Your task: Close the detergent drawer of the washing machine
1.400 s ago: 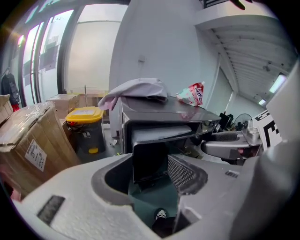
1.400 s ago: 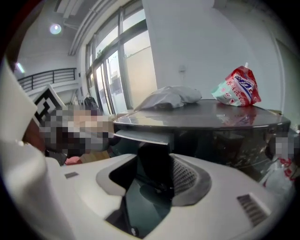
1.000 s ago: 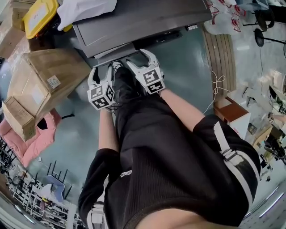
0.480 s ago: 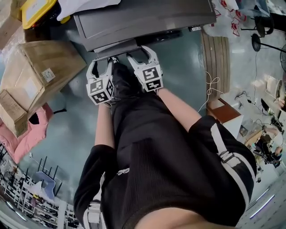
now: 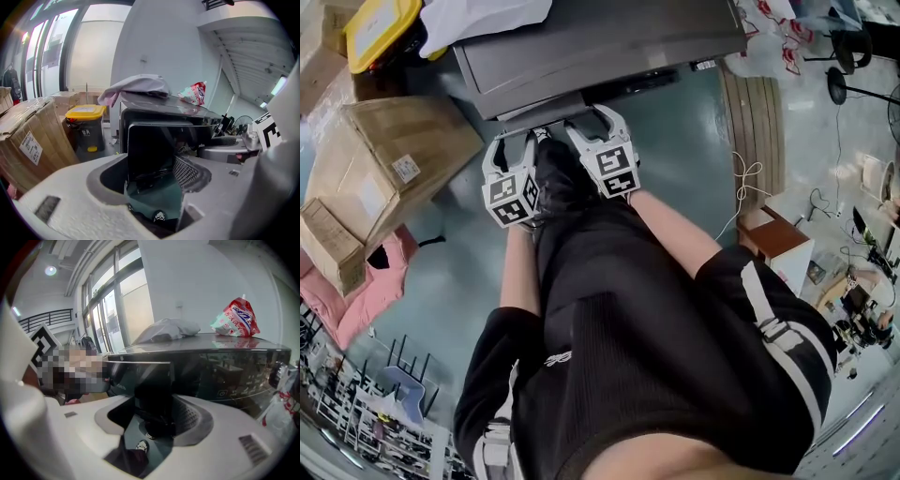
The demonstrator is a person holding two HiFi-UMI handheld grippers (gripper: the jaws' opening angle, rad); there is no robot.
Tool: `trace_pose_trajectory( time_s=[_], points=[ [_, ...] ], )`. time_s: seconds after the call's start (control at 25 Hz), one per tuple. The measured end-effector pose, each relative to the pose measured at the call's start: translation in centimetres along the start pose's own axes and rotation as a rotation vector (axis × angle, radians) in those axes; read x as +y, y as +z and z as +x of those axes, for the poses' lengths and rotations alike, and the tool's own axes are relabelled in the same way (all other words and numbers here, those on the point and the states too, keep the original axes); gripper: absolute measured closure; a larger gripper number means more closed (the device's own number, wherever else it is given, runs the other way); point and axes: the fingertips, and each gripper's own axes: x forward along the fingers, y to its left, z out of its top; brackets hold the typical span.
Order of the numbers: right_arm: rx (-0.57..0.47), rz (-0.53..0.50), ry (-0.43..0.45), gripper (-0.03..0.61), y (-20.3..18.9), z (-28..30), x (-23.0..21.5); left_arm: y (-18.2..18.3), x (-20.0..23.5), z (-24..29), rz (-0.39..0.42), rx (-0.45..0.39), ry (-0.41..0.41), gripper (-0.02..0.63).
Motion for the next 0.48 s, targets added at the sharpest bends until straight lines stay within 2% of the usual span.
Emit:
trace_pose_trajectory(
  time_s=[0.48],
  points=[
    [0.015, 0.006, -0.006, 0.331, 0.61, 0.95, -0.37, 0.67, 0.49, 0.82, -0.009, 0.011, 0.003, 0.314]
  ],
)
